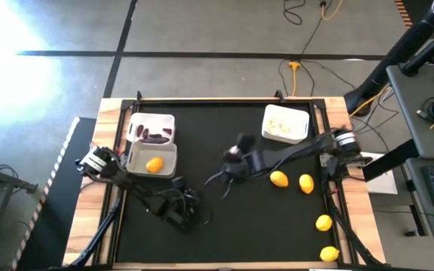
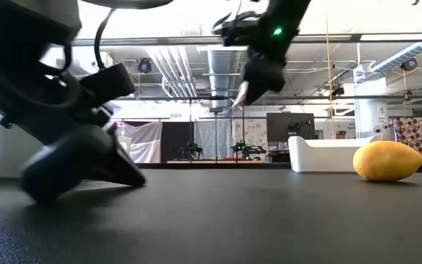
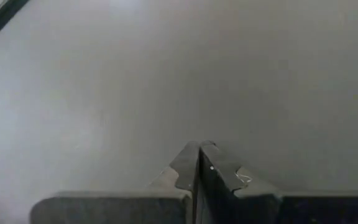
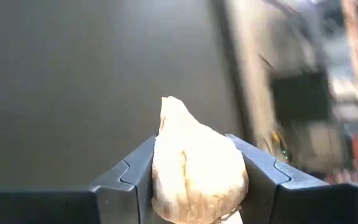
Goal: Sort produce into baskets
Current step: Put the garlic into the right white bin
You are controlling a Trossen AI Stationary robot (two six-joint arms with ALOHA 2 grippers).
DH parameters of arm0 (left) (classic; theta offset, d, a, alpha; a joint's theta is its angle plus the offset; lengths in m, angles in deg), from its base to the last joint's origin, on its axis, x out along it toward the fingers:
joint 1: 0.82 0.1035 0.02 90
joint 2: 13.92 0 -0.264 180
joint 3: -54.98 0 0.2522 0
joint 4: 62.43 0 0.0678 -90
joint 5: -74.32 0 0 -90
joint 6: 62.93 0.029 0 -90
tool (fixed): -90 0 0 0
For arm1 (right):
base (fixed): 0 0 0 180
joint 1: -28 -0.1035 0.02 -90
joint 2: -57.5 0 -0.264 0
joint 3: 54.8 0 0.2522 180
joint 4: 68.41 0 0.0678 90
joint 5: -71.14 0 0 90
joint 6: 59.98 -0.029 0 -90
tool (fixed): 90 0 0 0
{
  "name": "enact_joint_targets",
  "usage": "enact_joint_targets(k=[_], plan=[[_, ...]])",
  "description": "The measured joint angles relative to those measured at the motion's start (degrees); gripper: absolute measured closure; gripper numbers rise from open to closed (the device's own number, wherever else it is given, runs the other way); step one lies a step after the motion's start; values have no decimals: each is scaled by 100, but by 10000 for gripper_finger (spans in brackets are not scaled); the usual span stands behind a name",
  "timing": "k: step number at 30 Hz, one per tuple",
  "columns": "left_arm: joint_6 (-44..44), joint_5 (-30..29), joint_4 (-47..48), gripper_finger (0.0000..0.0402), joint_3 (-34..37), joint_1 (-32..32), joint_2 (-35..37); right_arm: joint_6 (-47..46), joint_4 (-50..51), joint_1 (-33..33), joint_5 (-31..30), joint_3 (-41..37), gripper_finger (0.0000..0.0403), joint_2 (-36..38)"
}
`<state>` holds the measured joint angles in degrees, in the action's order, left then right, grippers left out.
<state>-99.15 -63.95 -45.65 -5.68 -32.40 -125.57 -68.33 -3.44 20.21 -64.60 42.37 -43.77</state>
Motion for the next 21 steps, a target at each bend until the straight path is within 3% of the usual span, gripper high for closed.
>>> enact_joint_targets(k=[9,15,21], plan=[[147,-391,-1939,401,267,214,-167,-1510,167,1907,-145,-1683,247,1707],[566,-420,-2175,401,73,384,-370,-1453,-426,3185,630,-2789,236,2108],[801,-499,-2133,401,-384,618,-559,-1085,-1320,3681,1225,-3400,208,2110]])
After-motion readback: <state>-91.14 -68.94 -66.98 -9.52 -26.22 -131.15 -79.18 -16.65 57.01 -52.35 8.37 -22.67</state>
